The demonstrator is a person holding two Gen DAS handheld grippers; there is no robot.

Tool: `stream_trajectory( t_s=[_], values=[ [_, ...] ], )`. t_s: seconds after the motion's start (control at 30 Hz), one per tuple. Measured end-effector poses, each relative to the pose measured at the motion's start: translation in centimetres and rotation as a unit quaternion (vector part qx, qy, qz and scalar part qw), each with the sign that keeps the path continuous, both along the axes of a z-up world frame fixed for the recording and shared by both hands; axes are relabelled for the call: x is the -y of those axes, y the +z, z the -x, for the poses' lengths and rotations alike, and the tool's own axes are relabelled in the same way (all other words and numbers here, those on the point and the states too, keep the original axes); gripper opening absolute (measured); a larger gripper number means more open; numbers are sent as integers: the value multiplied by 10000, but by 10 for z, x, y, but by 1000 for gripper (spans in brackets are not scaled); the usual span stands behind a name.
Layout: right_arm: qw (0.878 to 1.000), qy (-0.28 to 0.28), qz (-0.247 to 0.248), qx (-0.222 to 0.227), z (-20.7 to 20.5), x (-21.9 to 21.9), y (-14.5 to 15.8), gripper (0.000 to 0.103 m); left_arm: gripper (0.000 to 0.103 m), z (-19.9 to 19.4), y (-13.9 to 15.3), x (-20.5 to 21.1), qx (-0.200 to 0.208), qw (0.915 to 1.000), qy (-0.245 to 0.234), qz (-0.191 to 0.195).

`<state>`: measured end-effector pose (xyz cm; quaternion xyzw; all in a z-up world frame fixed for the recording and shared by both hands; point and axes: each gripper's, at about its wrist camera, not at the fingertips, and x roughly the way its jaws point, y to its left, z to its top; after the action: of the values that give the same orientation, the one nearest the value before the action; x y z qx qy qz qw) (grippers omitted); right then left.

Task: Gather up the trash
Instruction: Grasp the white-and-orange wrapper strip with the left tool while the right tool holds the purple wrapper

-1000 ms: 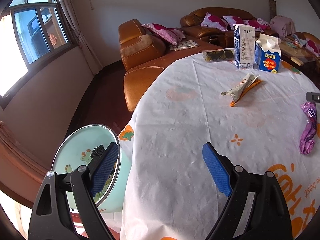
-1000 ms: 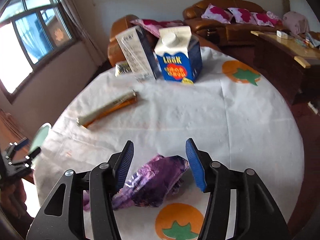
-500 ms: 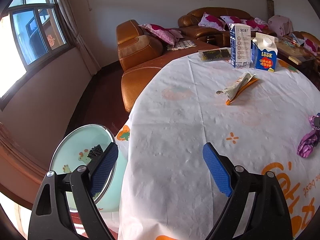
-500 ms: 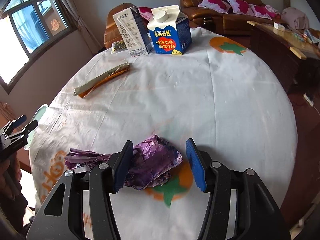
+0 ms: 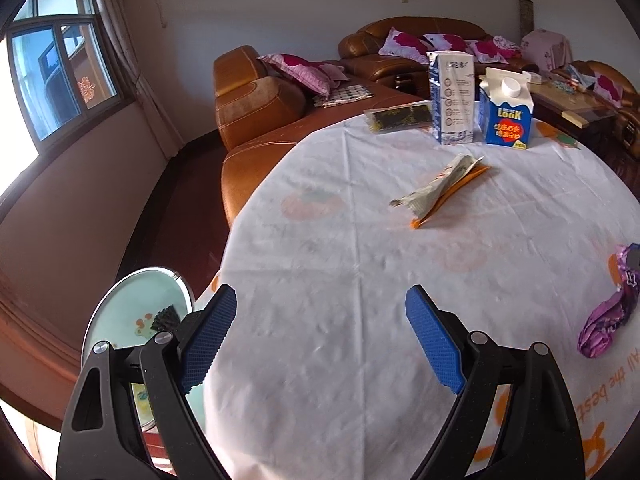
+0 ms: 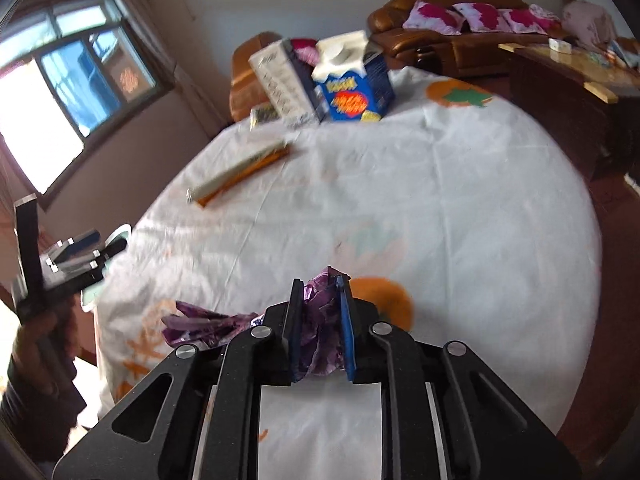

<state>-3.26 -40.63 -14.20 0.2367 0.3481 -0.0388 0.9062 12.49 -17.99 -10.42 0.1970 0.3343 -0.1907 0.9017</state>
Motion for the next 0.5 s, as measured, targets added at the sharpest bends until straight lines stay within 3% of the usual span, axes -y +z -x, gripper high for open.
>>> stream_trajectory(
  t_s=[0.23,0.5],
  values=[
    [9977,-571,-95,361,0,44,18,17,85,-15,-4,54,7,9995,-296,-75],
    [9948,-860,-274,464,-12,75,11,17,85,-50,-22,106,-56,9980,-528,-355]
  ],
)
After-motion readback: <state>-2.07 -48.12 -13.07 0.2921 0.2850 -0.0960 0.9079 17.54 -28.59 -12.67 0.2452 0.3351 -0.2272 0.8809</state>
